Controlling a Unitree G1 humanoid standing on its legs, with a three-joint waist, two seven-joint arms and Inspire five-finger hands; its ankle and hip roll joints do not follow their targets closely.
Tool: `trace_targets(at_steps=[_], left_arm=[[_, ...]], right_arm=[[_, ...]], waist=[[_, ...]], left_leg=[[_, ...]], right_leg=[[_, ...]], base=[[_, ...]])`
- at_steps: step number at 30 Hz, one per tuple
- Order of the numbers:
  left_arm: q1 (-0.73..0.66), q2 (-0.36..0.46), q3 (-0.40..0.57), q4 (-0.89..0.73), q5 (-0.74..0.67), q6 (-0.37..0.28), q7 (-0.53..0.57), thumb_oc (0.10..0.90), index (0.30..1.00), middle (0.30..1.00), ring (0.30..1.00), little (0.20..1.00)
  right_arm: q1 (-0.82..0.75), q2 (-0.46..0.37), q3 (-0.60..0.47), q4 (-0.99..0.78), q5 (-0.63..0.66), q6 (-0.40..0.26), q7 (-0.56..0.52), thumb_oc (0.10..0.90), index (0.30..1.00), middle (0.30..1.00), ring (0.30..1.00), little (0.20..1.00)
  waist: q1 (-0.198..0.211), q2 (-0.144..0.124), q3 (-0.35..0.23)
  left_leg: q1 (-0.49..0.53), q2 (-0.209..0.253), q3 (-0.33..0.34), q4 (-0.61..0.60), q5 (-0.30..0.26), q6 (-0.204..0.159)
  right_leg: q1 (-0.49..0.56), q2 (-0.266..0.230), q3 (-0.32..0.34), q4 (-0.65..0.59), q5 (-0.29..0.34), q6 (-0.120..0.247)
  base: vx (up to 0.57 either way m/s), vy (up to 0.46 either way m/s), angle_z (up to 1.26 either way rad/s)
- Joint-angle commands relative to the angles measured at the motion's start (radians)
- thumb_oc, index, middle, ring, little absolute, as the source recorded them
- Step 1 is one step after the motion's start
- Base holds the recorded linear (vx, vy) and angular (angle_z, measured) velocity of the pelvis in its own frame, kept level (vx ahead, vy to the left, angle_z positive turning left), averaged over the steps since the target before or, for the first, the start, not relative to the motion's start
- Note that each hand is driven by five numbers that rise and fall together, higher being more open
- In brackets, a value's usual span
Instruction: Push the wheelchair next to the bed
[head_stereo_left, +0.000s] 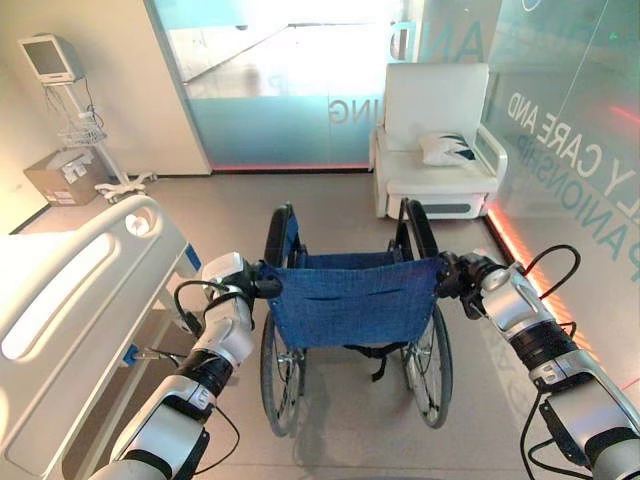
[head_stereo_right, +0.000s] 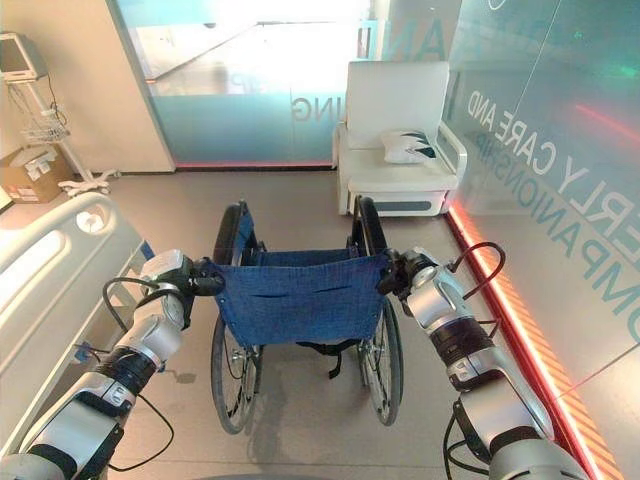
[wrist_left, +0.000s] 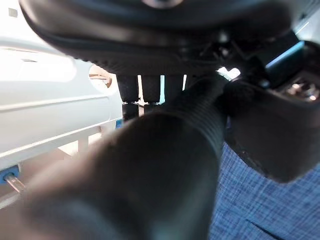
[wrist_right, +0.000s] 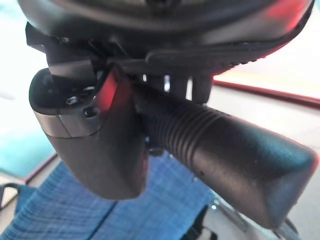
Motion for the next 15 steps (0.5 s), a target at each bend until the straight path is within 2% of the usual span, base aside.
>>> trace_targets(at_steps=[1, 7, 9, 15], left_arm=[[0.183, -0.012, -0.069, 0.115, -0.205, -0.135, -0.006, 0.400, 0.300, 0.300, 0.300, 0.300], [0.177, -0.024, -0.042, 0.046, -0.290, -0.214, 0.100, 0.400, 0.300, 0.300, 0.300, 0.300], [0.169, -0.021, -0.038, 0.013, -0.314, -0.223, 0.095, 0.400, 0.300, 0.300, 0.300, 0.300], [0.166, -0.008, -0.026, -0.068, -0.386, -0.296, 0.055, 0.400, 0.300, 0.300, 0.300, 0.300]], right_arm=[[0.031, 0.038, 0.077, -0.020, 0.050, -0.205, -0.027, 0.400, 0.300, 0.300, 0.300, 0.300], [0.058, 0.070, 0.070, -0.012, 0.082, -0.217, -0.132, 0.400, 0.300, 0.300, 0.300, 0.300], [0.064, 0.078, 0.071, -0.010, 0.112, -0.216, -0.145, 0.400, 0.300, 0.300, 0.300, 0.300], [0.093, 0.076, 0.063, 0.020, 0.119, -0.301, -0.162, 0.400, 0.300, 0.300, 0.300, 0.300]], waist=[[0.021, -0.043, 0.109], [0.027, -0.038, 0.106], [0.028, -0.036, 0.108], [0.036, -0.030, 0.116]], left_leg=[[-0.020, -0.148, 0.013, -0.001, -0.006, 0.093], [-0.016, -0.149, 0.007, -0.001, -0.006, 0.095], [-0.017, -0.149, 0.007, -0.001, -0.006, 0.096], [-0.009, -0.151, -0.001, -0.001, -0.007, 0.097]], right_leg=[[0.038, 0.090, -0.019, 0.010, -0.015, -0.093], [0.043, 0.089, -0.019, 0.010, -0.015, -0.096], [0.042, 0.089, -0.019, 0.011, -0.016, -0.099], [0.051, 0.085, -0.025, 0.014, -0.017, -0.101]], base=[[0.00, 0.000, 0.00], [0.00, 0.000, 0.00], [0.00, 0.000, 0.00], [0.01, -0.001, 0.03]])
